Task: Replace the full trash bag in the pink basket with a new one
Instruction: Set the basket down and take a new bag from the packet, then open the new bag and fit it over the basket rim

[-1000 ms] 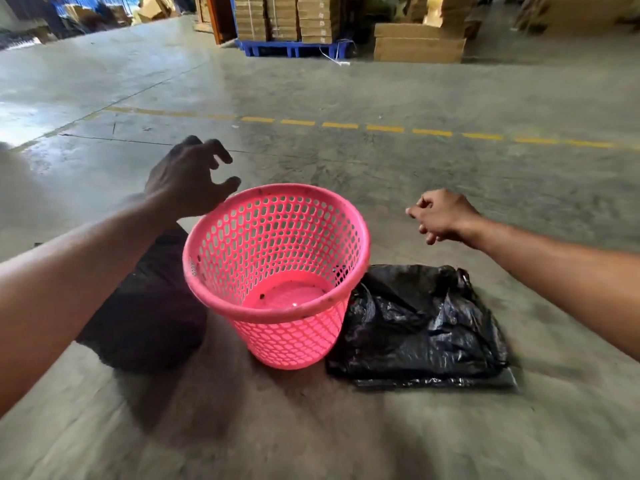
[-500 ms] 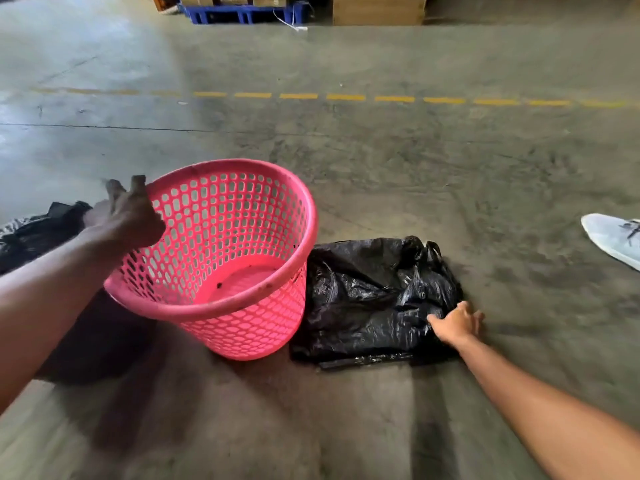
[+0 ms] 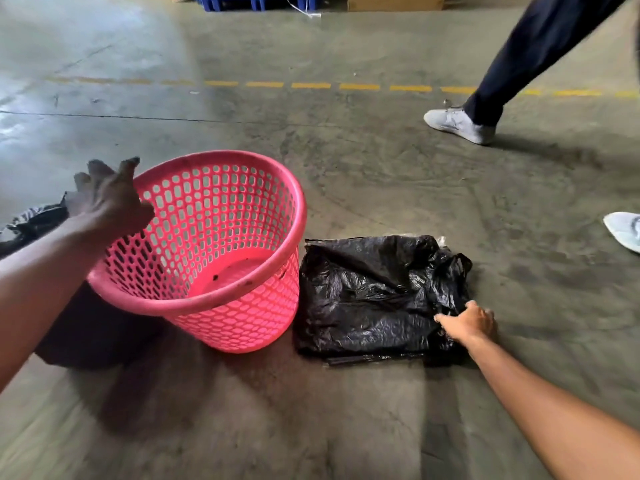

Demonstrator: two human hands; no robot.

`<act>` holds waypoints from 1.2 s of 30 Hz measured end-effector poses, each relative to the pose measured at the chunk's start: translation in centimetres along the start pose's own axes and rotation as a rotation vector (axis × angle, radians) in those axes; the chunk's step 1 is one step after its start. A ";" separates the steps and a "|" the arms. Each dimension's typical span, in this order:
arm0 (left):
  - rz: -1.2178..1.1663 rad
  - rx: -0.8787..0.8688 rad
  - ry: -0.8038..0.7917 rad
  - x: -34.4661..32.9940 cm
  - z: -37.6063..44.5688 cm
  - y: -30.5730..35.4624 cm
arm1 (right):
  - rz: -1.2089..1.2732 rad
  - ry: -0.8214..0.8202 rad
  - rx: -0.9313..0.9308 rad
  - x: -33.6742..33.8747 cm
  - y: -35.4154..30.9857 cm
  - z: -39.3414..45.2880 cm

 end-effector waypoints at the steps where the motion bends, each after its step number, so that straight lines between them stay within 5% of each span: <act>1: 0.005 -0.032 0.025 0.7 0.2 1.0 | 0.056 -0.005 -0.010 0.3 0.0 0.1; 11: -0.442 -0.670 0.113 3.9 -6.5 20.2 | 0.303 0.019 0.201 10.0 -8.3 -3.6; 17: -0.501 -0.693 -0.106 0.5 -10.4 24.5 | 0.643 -0.101 0.379 18.5 -16.2 -8.4; 22: -0.394 -0.794 0.239 5.2 -13.2 27.2 | 1.055 -0.350 0.359 24.5 -20.3 -11.9; 24: -0.564 -0.619 -0.076 3.7 -13.2 27.7 | 1.131 -0.442 0.346 26.1 -21.7 -12.9; 27: -0.995 -0.065 -0.933 -2.2 -17.3 27.7 | 1.249 -0.491 0.358 28.8 -23.5 -14.1; 30: -1.325 0.170 -1.347 -2.5 -21.3 29.5 | 1.361 -0.467 0.372 30.8 -25.3 -14.4; 32: -1.454 0.171 -1.385 -1.7 -21.5 30.7 | 1.408 -0.446 0.392 31.0 -26.2 -14.4; 36: -1.523 -0.002 -0.997 1.8 -16.0 30.6 | 1.362 -0.353 0.405 31.3 -26.9 -14.6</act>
Point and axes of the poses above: each hand's wrist, its own z-axis towards the middle knuckle, its own x-axis out of the back of the hand, y = z × x, the point moved 10 cm from there along z, towards the middle knuckle, and after that the axes turned 5 degrees about -x, right-handed, at the moved point
